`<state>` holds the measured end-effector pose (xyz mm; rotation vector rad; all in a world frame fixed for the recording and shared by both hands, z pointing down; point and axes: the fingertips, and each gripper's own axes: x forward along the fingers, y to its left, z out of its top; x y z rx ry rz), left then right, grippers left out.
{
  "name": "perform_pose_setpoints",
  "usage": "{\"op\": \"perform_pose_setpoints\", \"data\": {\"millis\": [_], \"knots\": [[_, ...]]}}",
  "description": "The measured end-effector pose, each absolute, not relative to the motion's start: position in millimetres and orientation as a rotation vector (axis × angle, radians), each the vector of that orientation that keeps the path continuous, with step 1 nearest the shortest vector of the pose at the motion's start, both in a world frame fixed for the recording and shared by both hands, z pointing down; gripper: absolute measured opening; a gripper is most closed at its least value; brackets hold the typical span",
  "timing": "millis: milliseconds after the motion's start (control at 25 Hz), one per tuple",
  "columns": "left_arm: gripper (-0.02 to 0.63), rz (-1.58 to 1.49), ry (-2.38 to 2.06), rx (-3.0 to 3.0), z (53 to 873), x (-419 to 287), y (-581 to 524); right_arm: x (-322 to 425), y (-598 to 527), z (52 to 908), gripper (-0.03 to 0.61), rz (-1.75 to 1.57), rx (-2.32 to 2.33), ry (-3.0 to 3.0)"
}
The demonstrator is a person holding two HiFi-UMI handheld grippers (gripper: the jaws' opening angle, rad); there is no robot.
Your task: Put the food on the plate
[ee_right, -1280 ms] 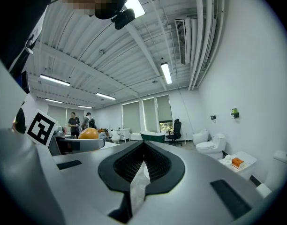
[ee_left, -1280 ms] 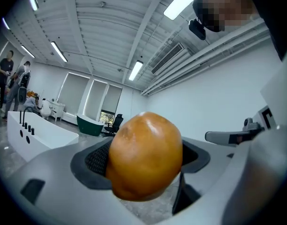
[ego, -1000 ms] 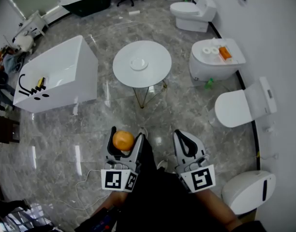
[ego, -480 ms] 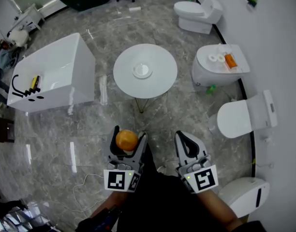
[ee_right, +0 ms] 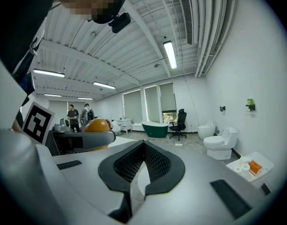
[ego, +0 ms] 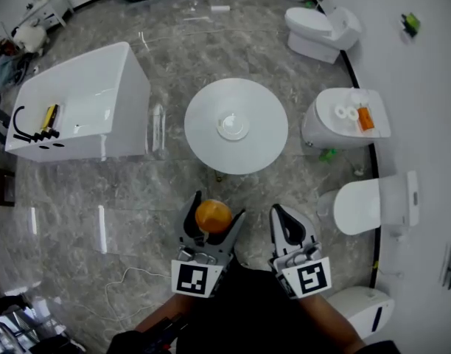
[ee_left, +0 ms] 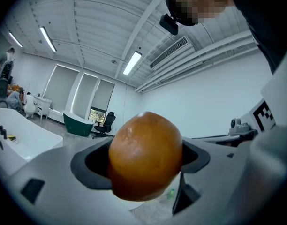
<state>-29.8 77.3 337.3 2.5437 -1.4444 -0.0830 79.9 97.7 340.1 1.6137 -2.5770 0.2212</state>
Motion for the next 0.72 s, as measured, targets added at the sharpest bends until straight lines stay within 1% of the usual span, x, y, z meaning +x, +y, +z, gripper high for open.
{"op": "perform_pose_setpoints", "data": {"millis": [320, 720], "knots": [[0.39, -0.12, -1.469, 2.515, 334, -57, 11, 66, 34, 339, 0.005, 0.244, 1.59, -2.598], [0.39, -0.158, -1.565, 2.432, 337, -106, -21, 57, -4, 348, 0.005, 0.252, 1.584, -2.548]]}}
